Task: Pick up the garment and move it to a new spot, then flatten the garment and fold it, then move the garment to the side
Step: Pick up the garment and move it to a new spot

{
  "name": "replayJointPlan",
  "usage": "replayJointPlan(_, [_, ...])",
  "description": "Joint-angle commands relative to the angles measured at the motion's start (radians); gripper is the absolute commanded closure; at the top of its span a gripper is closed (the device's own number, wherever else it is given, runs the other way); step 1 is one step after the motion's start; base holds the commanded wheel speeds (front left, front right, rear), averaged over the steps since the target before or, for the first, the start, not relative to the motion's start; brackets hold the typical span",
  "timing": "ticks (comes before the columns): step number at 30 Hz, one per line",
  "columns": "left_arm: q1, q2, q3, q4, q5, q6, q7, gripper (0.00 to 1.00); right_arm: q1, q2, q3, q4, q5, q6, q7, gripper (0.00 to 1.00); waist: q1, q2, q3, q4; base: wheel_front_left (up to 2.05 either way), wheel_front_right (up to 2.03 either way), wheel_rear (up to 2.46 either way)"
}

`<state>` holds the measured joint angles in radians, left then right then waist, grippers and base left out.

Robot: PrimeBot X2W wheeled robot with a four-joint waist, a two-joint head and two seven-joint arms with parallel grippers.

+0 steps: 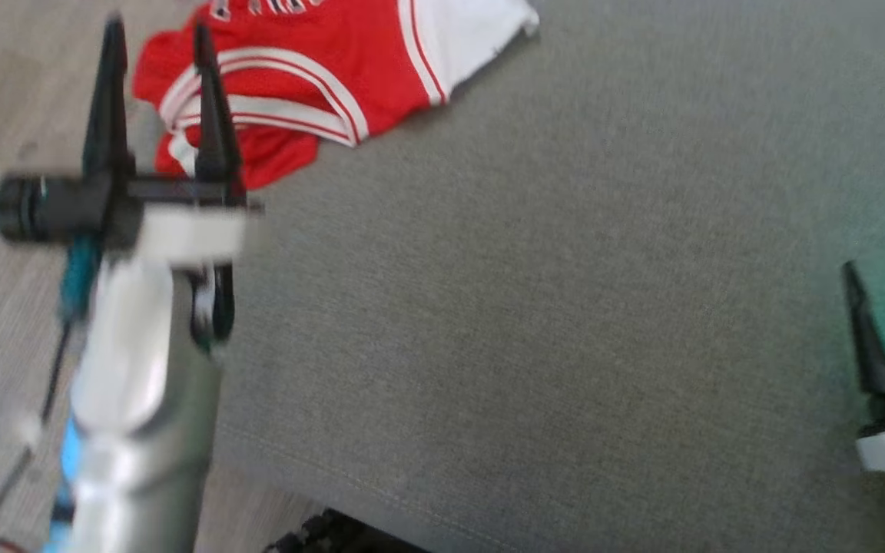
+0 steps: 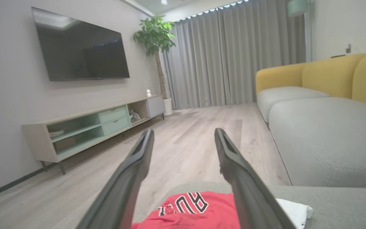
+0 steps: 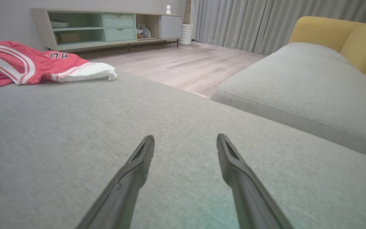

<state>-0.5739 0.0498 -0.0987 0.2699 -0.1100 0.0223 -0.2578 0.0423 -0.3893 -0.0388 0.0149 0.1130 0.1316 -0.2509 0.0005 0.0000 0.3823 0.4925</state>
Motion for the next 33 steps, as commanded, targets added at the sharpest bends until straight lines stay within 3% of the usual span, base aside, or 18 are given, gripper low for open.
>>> replayJointPlan(1, [-0.08,0.027,0.029,0.022,-0.013,-0.011,-0.001,0.0,-0.008,-0.041,0.005,-0.042,-0.008,-0.001,-0.011,0.0,-0.0005,0.0,0.108,-0.026,0.0,0.0,0.0])
replayJointPlan(7, [-0.349,0.034,0.044,0.369,-0.058,-0.032,0.141,0.0,-0.04,-0.131,-0.019,-0.126,0.009,-0.001,0.011,0.0,-0.0005,0.0,0.214,-0.063,0.0,0.0,0.0])
replayJointPlan(10, [-0.435,0.031,0.047,0.525,-0.093,-0.063,0.219,0.0,-0.06,-0.158,-0.032,-0.17,0.015,-0.001,0.029,0.0,-0.0005,0.0,0.26,-0.084,0.0,0.0,0.0])
replayJointPlan(14, [-0.496,0.02,0.052,0.703,-0.147,-0.097,0.311,0.0,-0.082,-0.171,-0.05,-0.205,0.022,-0.001,0.042,0.0,-0.0005,0.0,0.306,-0.109,0.0,0.0,0.0])
replayJointPlan(17, [-0.512,0.014,0.048,0.792,-0.165,-0.104,0.322,0.0,-0.094,-0.16,-0.057,-0.209,0.021,-0.001,0.04,0.0,-0.0005,0.0,0.324,-0.122,0.0,0.0,0.0])
replayJointPlan(18, [-0.514,0.012,0.045,0.813,-0.166,-0.104,0.315,0.22,-0.097,-0.156,-0.057,-0.207,0.019,-0.001,0.038,0.0,-0.0005,0.0,0.326,-0.125,0.0,0.0,0.0])
replayJointPlan(19, [-0.517,0.011,0.043,0.827,-0.167,-0.1,0.295,0.71,-0.1,-0.151,-0.055,-0.204,0.018,-0.001,0.035,0.0,-0.0005,0.0,0.326,-0.129,0.0,0.0,0.0])
replayJointPlan(20, [-0.519,0.011,0.043,0.84,-0.169,-0.102,0.274,1.0,-0.104,-0.145,-0.052,-0.197,0.016,-0.001,0.032,0.0,-0.0005,0.0,0.324,-0.133,0.0,0.0,0.0])
replayJointPlan(27, [-0.564,0.077,0.012,0.865,-0.13,-0.1,0.095,1.0,-0.139,-0.085,-0.013,-0.124,0.009,-0.001,0.001,0.0,-0.0005,0.0,0.228,-0.171,0.0,0.0,0.0])
replayJointPlan(33, [-0.612,0.137,-0.024,0.834,-0.09,-0.107,0.038,1.0,-0.173,-0.006,0.043,-0.046,0.013,-0.001,-0.01,0.0,-0.0005,0.0,0.078,-0.227,0.0,0.0,0.0])
